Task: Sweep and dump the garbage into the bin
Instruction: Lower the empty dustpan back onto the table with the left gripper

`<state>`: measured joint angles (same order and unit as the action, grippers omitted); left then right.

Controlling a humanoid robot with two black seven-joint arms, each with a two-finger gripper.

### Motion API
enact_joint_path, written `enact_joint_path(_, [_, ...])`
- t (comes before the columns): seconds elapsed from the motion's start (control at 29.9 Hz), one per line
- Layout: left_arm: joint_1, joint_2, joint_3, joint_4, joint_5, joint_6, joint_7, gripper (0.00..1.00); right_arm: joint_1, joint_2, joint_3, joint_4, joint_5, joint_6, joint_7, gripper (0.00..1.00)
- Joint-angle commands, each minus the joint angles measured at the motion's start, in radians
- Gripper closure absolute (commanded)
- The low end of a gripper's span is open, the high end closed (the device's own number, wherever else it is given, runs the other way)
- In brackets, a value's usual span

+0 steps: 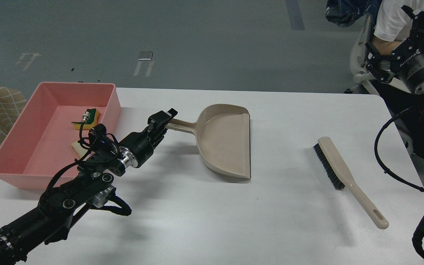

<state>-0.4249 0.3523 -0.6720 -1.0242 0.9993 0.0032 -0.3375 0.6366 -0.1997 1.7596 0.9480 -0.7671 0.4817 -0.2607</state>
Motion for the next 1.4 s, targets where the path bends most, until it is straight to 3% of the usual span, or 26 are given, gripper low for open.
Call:
enact_joint_path(0.0, [-0.009, 0.002, 0.000, 0.000, -0.001, -0.006, 0.002, 0.32, 0.000, 0.000, 0.001, 0.000, 0.000, 0.000, 0.001, 0.00])
enact_joint_path(0.2, [-0.020, 0.066, -0.001, 0.000, -0.001, -0.011, 0.003, 0.27, -0.003, -0.003, 0.001, 0.000, 0.000, 0.000, 0.000, 0.00])
enact_joint_path(0.27, [-0.044, 0.079, -0.001, 0.000, -0.002, -0.012, 0.003, 0.20, -0.006, -0.003, 0.001, 0.002, 0.000, 0.000, 0.001, 0.00])
enact_joint_path(0.5, [-0.097, 0.106, -0.001, 0.001, -0.001, -0.012, 0.009, 0.19, -0.008, 0.002, 0.001, 0.005, 0.000, 0.003, 0.000, 0.00])
enact_joint_path(0.77, [-0.062, 0.086, 0.006, -0.022, -0.002, -0.014, 0.009, 0.19, -0.008, 0.000, 0.001, 0.003, 0.000, 0.003, 0.001, 0.00])
enact_joint_path(1.2, [-0.055, -0.081, 0.017, -0.066, -0.008, 0.009, 0.021, 0.19, -0.020, -0.003, 0.001, 0.003, 0.000, 0.005, 0.001, 0.00])
enact_joint_path(1.37, [-0.069, -0.067, 0.020, -0.056, -0.002, 0.021, 0.025, 0.19, -0.021, -0.007, 0.001, 0.003, 0.000, 0.005, 0.001, 0.00])
